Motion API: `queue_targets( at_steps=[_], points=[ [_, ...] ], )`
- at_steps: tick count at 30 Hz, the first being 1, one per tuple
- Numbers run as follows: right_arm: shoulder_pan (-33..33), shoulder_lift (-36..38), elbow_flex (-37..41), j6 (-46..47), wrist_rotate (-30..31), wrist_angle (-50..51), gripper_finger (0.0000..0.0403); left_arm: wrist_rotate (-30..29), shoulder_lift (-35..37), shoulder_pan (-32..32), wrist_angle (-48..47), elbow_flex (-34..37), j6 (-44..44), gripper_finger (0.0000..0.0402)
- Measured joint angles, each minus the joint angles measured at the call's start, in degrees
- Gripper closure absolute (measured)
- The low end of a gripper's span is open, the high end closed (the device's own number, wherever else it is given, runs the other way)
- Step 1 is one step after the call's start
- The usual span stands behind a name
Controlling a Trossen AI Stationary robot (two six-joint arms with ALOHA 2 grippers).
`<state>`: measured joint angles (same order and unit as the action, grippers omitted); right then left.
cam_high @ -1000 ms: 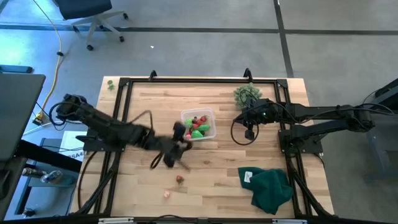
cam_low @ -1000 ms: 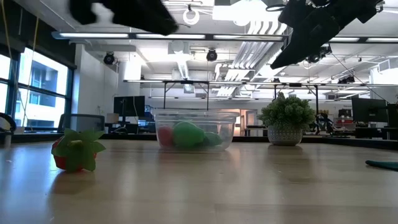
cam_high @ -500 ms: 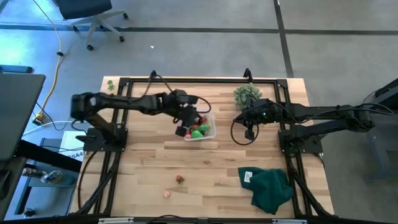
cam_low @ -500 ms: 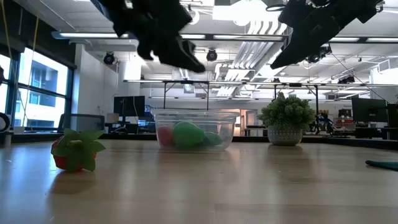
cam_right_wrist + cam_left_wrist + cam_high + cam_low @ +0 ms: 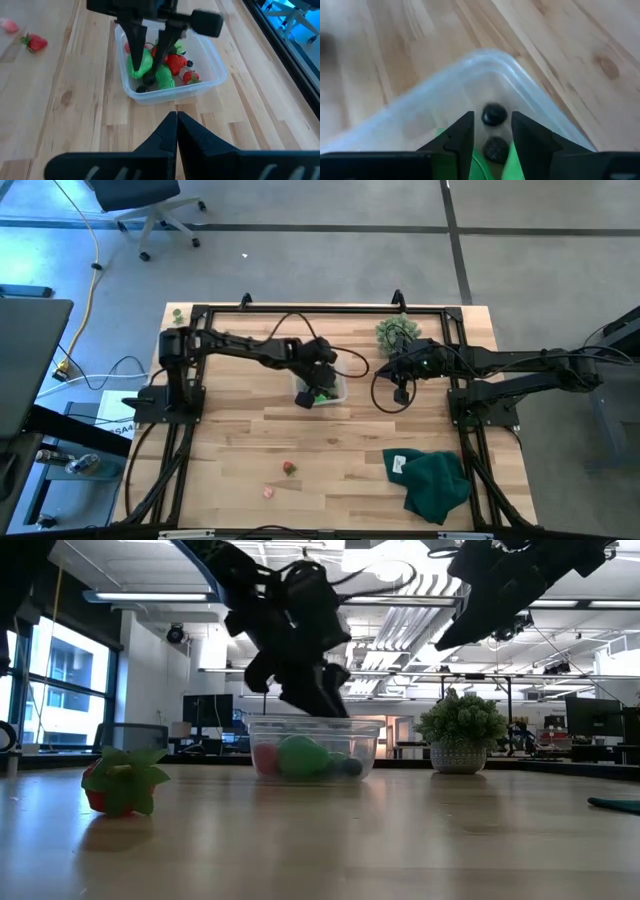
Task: Pick and placing Produce into tupperware
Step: Put the strawberry into the transparent bin
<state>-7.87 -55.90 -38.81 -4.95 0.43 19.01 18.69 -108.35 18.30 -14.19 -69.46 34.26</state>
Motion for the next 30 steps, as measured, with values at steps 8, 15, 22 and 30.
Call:
queue_targets(
  at_steps=[8,15,22,30],
  points=[
    [-0.01,0.0,0.0,0.0,0.02,0.0,0.0401,-0.23,-0.83,-0.3,0.32,0.03,0.25,0.0315],
    [-0.01,0.0,0.0,0.0,0.02,0.03,0.0401,-0.25,-0.66,-0.32,-0.41,0.03,1.96,0.034],
    [-0.01,0.0,0.0,-0.01,0.01,0.02,0.0401,-0.28,4.31,-0.34,-11.4,0.01,2.4,0.0364],
    [-0.01,0.0,0.0,0.0,0.02,0.04,0.0401,-0.45,16.76,-5.33,-26.23,0.02,2.38,0.039]
  ],
)
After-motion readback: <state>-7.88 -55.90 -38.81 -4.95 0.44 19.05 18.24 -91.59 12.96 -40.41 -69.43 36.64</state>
